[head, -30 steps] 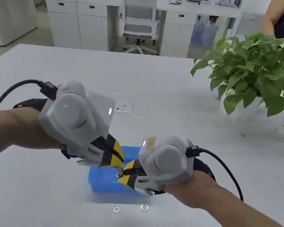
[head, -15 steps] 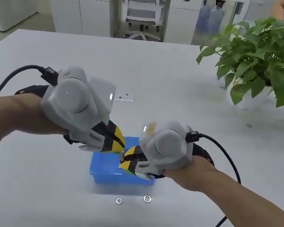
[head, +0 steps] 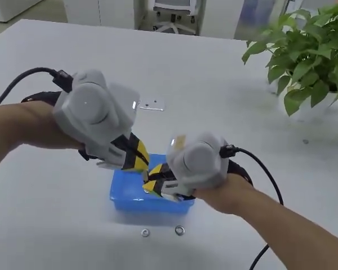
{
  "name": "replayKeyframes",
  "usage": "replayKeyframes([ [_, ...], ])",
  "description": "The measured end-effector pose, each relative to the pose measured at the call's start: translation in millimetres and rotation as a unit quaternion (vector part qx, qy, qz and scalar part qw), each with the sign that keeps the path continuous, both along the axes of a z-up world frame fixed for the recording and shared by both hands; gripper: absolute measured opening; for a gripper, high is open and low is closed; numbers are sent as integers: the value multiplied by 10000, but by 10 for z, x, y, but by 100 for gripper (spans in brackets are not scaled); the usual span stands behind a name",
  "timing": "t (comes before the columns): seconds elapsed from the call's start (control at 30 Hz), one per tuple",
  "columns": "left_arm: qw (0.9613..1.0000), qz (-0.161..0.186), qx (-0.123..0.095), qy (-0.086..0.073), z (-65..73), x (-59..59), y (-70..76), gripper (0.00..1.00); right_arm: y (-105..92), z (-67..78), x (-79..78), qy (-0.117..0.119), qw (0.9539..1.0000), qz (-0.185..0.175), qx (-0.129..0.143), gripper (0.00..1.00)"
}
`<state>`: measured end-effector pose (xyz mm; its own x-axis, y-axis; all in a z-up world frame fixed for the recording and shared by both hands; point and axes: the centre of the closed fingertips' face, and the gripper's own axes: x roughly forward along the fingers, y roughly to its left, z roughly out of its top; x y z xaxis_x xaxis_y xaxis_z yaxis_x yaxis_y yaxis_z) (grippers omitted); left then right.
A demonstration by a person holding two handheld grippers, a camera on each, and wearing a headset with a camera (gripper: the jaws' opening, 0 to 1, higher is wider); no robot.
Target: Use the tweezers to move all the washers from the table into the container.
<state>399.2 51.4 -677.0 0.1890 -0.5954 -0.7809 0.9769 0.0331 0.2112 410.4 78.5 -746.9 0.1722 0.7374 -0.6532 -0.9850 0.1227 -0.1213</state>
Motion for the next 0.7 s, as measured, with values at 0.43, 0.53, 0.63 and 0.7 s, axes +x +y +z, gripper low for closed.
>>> replayKeyframes([
  [0.43, 9999, 81, -8, 139, -206, 121, 18, 6, 12, -216, 99, 207, 9998, 25, -60, 10],
  [0.53, 9998, 99, -14, 185, -243, 136, 25, 6, 18, -255, 106, 246, 9997, 33, -80, 10],
  [0.63, 9997, 98, -8, 213, -273, 145, 29, 6, 21, -283, 111, 275, 9996, 45, -95, 10],
  [0.7, 9997, 101, -5, 230, -285, 152, 32, 6, 24, -299, 118, 298, 9995, 43, -99, 10],
])
